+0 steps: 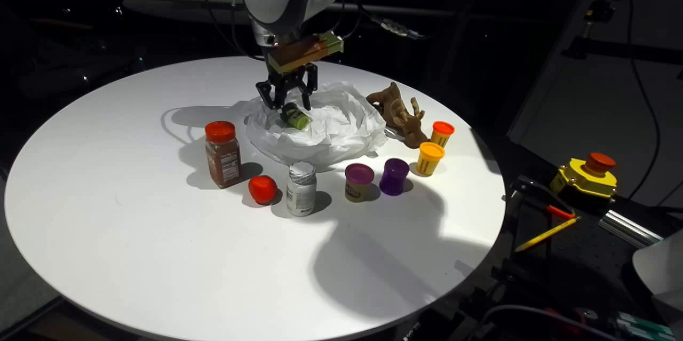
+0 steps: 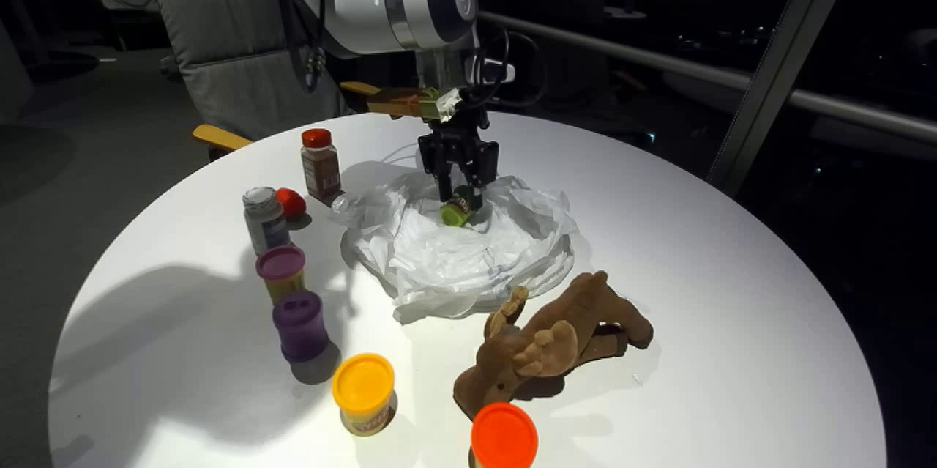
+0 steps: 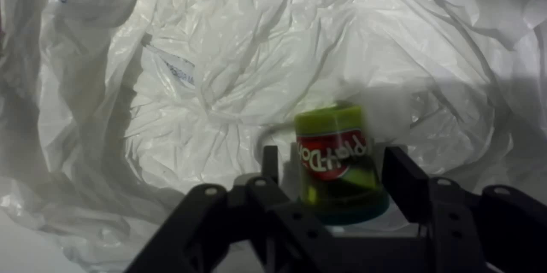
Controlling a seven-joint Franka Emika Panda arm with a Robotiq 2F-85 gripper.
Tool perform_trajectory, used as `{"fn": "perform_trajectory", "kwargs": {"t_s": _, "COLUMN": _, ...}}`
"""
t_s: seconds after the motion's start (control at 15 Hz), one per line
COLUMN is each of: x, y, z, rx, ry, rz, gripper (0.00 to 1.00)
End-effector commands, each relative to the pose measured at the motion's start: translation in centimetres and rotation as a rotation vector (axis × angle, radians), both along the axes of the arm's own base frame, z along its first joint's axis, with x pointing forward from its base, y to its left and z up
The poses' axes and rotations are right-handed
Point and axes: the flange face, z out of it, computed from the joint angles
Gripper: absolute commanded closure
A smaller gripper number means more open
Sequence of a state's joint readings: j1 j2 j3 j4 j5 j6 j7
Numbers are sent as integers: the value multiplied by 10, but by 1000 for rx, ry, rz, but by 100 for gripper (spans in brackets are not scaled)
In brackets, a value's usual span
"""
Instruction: Pick up the object from the plastic and put them on the table
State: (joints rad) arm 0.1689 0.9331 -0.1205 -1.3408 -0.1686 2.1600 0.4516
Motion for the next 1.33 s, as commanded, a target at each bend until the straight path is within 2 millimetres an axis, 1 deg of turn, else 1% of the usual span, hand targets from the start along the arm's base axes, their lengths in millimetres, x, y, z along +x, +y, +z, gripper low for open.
{"fn": "perform_trajectory", "kwargs": {"t_s": 0.0, "x": 15, "y": 0, "z": -1, "rx": 1, "ry": 8, "rz": 15, "gripper": 65}}
{"fn": "perform_trajectory", "kwargs": {"t_s": 0.13, "x": 16, "y": 1, "z": 1, "rx": 2, "ry": 3, "rz": 14, "gripper": 80}}
{"fn": "perform_trajectory", "kwargs": {"t_s": 0.2, "x": 17, "y": 2, "z": 5, "rx": 5, "ry": -5, "rz": 12, "gripper": 82}}
{"fn": "perform_trajectory", "kwargs": {"t_s": 0.33, "x": 14, "y": 2, "z": 16, "rx": 26, "ry": -28, "rz": -11, "gripper": 83}}
{"fn": "perform_trajectory", "kwargs": {"t_s": 0.47, "x": 7, "y": 7, "z": 37, "rx": 62, "ry": -55, "rz": -36, "gripper": 83}}
{"fn": "perform_trajectory", "kwargs": {"t_s": 0.53, "x": 0, "y": 11, "z": 51, "rx": 72, "ry": -78, "rz": -45, "gripper": 83}}
{"fn": "perform_trajectory", "kwargs": {"t_s": 0.73, "x": -19, "y": 28, "z": 86, "rx": 93, "ry": -150, "rz": -56, "gripper": 83}}
{"fn": "perform_trajectory", "kwargs": {"t_s": 0.87, "x": -36, "y": 42, "z": 100, "rx": 102, "ry": -175, "rz": -61, "gripper": 83}}
{"fn": "perform_trajectory", "kwargs": {"t_s": 1.0, "x": -59, "y": 59, "z": 108, "rx": 106, "ry": -175, "rz": -56, "gripper": 83}}
{"fn": "perform_trajectory", "kwargs": {"t_s": 1.27, "x": -115, "y": 95, "z": 118, "rx": 131, "ry": -158, "rz": -77, "gripper": 83}}
